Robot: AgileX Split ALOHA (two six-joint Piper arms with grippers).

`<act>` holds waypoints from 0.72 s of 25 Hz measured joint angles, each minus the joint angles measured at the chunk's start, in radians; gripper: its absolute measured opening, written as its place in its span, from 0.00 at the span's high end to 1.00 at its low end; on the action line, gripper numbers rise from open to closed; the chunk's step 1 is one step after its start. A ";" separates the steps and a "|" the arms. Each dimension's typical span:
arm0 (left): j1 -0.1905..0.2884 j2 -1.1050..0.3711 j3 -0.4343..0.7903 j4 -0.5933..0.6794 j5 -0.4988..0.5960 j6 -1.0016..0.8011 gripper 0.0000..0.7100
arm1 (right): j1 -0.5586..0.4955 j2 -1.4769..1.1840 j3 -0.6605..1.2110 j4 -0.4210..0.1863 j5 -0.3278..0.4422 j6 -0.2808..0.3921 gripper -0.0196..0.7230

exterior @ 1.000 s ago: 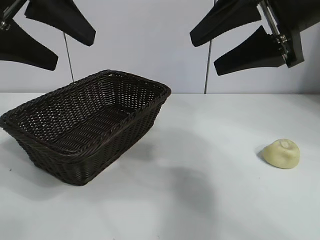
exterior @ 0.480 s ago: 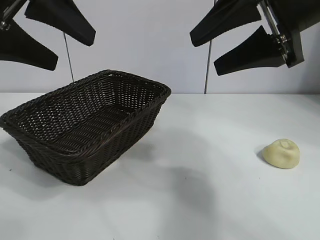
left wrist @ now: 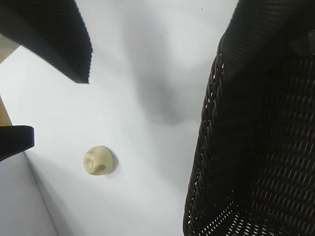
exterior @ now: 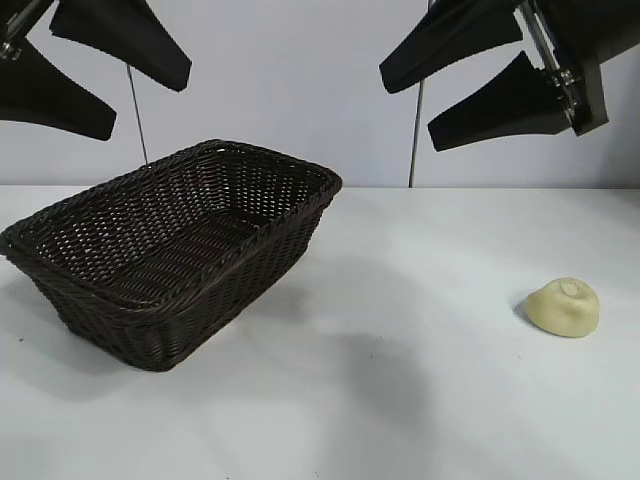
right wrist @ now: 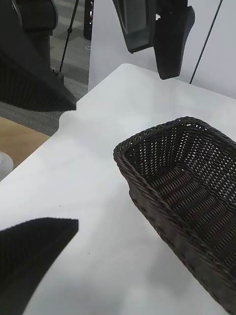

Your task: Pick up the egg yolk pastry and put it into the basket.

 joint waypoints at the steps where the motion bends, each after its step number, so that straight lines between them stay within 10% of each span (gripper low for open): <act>1: 0.000 0.000 0.000 0.020 -0.004 -0.063 0.24 | 0.000 0.000 0.000 0.000 0.000 0.000 0.36; 11: 0.000 0.000 0.000 0.658 0.103 -0.987 0.24 | 0.000 0.000 0.000 0.000 0.000 0.000 0.36; 18: 0.001 0.016 0.000 0.738 0.138 -1.083 0.24 | 0.000 0.000 0.000 0.000 0.000 0.001 0.36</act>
